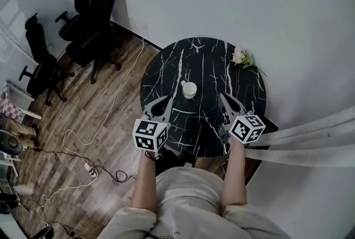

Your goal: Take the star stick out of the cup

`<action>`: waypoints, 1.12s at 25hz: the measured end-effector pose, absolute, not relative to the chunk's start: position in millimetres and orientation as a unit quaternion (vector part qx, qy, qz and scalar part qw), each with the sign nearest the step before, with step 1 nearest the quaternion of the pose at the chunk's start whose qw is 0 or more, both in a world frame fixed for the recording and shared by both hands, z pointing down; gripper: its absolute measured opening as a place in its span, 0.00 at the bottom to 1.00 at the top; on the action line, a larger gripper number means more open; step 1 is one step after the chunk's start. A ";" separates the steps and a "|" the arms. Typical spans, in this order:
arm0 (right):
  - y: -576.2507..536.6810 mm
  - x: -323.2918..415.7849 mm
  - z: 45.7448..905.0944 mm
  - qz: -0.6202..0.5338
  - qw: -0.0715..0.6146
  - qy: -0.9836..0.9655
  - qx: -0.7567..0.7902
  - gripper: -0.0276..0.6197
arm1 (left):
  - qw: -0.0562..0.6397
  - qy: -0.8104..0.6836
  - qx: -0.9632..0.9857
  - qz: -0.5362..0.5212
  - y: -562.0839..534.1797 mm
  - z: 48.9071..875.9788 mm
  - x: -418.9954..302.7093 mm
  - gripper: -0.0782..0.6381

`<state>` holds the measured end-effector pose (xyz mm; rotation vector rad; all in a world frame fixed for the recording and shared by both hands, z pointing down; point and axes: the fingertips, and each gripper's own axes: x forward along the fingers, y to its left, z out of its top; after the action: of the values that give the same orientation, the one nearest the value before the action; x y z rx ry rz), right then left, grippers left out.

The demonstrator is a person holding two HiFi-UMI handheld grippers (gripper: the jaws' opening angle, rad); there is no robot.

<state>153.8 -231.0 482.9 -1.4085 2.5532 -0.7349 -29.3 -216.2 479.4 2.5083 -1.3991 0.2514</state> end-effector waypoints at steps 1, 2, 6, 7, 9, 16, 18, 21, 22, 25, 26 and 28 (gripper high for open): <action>-230.7 153.6 483.0 -0.244 0.067 0.847 -0.467 0.11 | 0.129 -0.481 0.863 0.086 -216.0 479.2 -29.3 0.14; -230.6 153.7 483.3 -0.244 0.066 0.848 -0.466 0.11 | 0.129 -0.482 0.863 0.086 -216.0 479.0 -29.2 0.14; -230.3 155.2 485.0 -0.244 0.064 0.848 -0.466 0.11 | 0.132 -0.482 0.862 0.084 -215.5 480.8 -28.6 0.14; -230.2 155.3 485.5 -0.244 0.063 0.848 -0.467 0.11 | 0.133 -0.483 0.862 0.084 -215.2 481.9 -28.4 0.14; -229.7 155.0 486.1 -0.243 0.061 0.848 -0.467 0.11 | 0.133 -0.482 0.861 0.085 -214.2 483.2 -28.3 0.14; -229.4 156.7 485.4 -0.242 0.059 0.849 -0.467 0.11 | 0.133 -0.483 0.861 0.085 -214.0 481.7 -26.4 0.14; -229.3 156.9 486.1 -0.241 0.058 0.849 -0.466 0.11 | 0.133 -0.484 0.861 0.085 -213.7 482.8 -25.5 0.14; -227.1 155.8 487.3 -0.239 0.056 0.850 -0.465 0.11 | 0.132 -0.483 0.861 0.086 -211.3 483.9 -25.3 0.14; -226.5 155.2 487.4 -0.239 0.055 0.851 -0.465 0.11 | 0.132 -0.484 0.861 0.086 -210.8 484.0 -25.5 0.14; -225.8 153.8 487.3 -0.237 0.053 0.852 -0.463 0.11 | 0.130 -0.485 0.861 0.087 -210.2 483.8 -25.1 0.14; -225.6 153.3 487.2 -0.237 0.052 0.853 -0.462 0.11 | 0.130 -0.485 0.860 0.087 -210.0 483.4 -25.0 0.14; -224.8 151.7 486.9 -0.237 0.050 0.854 -0.461 0.11 | 0.131 -0.485 0.860 0.086 -209.6 482.3 -25.8 0.14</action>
<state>151.7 -224.8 486.9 -1.4044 2.5999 -0.7205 -25.8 -209.6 482.3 2.4983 -1.4081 0.2502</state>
